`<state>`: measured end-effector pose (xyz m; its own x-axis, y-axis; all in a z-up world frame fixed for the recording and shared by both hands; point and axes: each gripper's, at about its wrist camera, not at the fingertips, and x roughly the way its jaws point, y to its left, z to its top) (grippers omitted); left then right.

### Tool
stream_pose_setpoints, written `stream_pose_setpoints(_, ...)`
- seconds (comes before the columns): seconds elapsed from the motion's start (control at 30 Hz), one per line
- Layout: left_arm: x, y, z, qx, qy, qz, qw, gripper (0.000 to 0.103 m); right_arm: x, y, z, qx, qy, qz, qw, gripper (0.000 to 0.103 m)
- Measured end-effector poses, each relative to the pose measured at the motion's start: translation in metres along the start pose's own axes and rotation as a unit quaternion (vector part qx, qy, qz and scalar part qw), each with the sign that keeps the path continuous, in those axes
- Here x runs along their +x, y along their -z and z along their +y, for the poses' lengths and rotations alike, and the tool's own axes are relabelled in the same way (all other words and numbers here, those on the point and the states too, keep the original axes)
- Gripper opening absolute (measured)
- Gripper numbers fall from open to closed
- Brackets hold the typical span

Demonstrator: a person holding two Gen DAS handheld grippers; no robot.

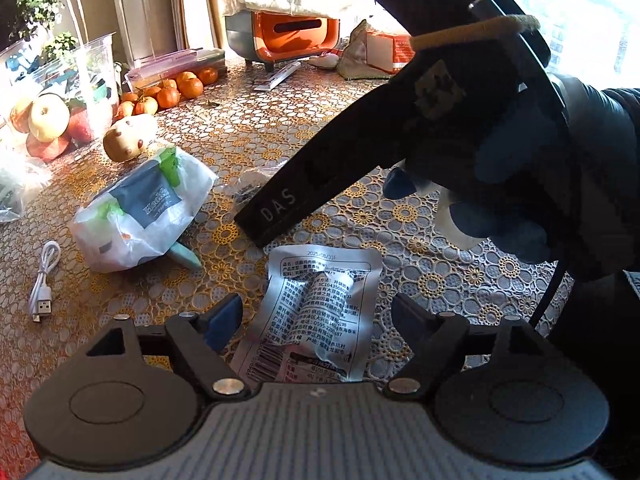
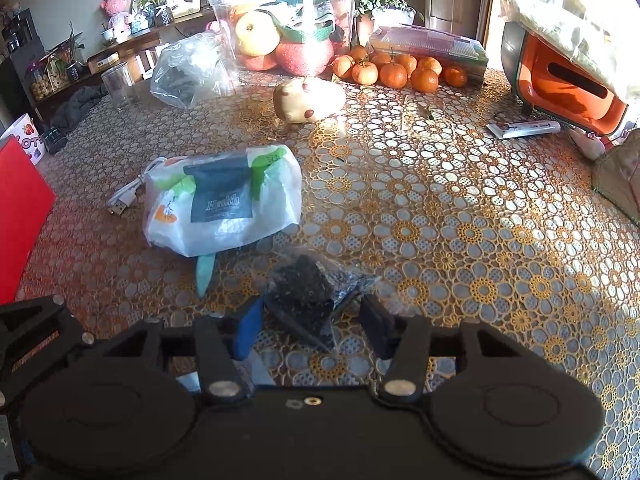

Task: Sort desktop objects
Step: 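Grasp the silver printed sachet with the left tool while the right tool grasps the small black bag, then carry the silver sachet and the small black bag over the red box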

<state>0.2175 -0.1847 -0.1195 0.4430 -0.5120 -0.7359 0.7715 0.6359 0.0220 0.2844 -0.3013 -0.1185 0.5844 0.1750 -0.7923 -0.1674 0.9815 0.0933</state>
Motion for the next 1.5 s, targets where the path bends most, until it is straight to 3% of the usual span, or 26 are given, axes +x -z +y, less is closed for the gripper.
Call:
stream_pose_setpoints(0.17,0.007,0.002,0.001,-0.007,0.000,0.004,1.0000,0.080,0.000,0.000,0.000,-0.001,0.000,0.000,1.000,0.054)
stream_pose_setpoints(0.33,0.005,0.002,-0.001,-0.017,-0.006,-0.001,0.9998,0.067,0.000,0.000,0.001,-0.002,0.004,-0.002,1.000,0.053)
stream_pose_setpoints(0.43,0.005,0.002,-0.002,-0.022,-0.010,-0.002,0.9997,0.065,-0.002,0.000,0.002,-0.005,0.008,-0.002,1.000,0.043)
stream_pose_setpoints(0.6,0.000,0.002,-0.003,-0.032,-0.009,-0.005,0.9994,0.059,-0.006,0.002,0.000,-0.003,0.010,-0.003,1.000,0.035)
stream_pose_setpoints(0.83,-0.005,0.005,-0.006,-0.045,-0.023,-0.008,0.9987,0.058,-0.021,0.010,-0.003,-0.011,0.022,-0.017,1.000,0.025)
stream_pose_setpoints(1.27,-0.040,0.005,-0.007,-0.098,-0.058,-0.012,0.9934,0.057,-0.062,0.021,-0.008,-0.003,0.023,-0.036,0.999,0.024)
stream_pose_setpoints(1.5,-0.075,0.002,-0.011,-0.119,-0.083,-0.032,0.9888,0.057,-0.093,0.028,0.003,-0.007,0.012,-0.052,0.999,0.024)
